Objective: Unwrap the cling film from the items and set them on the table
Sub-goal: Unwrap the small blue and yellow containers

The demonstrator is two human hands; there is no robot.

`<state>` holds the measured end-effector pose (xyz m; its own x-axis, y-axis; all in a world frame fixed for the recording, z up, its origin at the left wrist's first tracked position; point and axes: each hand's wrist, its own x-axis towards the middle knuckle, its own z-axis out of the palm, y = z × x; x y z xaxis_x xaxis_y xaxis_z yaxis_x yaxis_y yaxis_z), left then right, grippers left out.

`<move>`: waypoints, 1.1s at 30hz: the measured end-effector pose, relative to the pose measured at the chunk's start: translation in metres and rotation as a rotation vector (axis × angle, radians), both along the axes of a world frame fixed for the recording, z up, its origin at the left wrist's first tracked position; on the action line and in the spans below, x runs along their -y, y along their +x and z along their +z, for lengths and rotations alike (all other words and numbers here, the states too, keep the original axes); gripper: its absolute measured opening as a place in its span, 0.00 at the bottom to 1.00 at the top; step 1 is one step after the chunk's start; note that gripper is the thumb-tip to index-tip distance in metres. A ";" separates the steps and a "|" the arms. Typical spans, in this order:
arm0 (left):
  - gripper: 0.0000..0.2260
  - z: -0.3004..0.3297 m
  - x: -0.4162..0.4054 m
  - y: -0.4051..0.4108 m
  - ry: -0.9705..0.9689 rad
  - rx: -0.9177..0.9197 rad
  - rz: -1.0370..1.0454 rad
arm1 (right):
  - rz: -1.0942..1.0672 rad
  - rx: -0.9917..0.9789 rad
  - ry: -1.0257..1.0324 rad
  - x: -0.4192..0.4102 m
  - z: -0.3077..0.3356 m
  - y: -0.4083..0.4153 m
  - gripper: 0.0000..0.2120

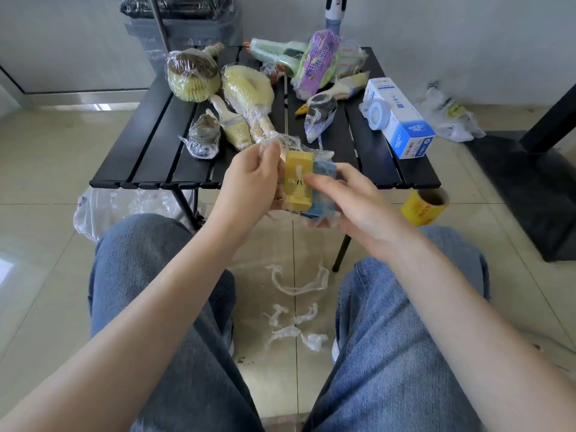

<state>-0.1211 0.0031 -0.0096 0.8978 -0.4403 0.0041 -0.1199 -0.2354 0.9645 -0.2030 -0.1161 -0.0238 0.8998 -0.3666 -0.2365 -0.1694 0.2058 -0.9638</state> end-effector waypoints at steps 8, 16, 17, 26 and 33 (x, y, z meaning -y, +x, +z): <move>0.16 0.005 0.002 -0.004 -0.048 -0.174 -0.045 | -0.010 -0.049 -0.224 -0.002 0.003 0.000 0.29; 0.16 0.009 0.001 -0.008 -0.063 0.001 -0.040 | 0.037 -0.018 -0.273 -0.009 0.006 0.000 0.25; 0.15 0.010 -0.001 -0.005 -0.089 -0.030 -0.020 | 0.046 0.000 -0.255 -0.008 0.005 -0.001 0.21; 0.12 0.006 -0.006 0.011 -0.433 -0.581 -0.031 | 0.032 0.164 0.481 0.000 0.011 -0.004 0.18; 0.11 0.009 -0.004 0.000 -0.166 -0.208 -0.223 | 0.114 0.097 0.499 -0.001 0.012 0.000 0.19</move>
<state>-0.1215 0.0067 -0.0003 0.7685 -0.6347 -0.0815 0.0529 -0.0639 0.9966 -0.2025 -0.1154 -0.0117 0.9539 -0.1287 -0.2711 -0.1327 0.6295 -0.7656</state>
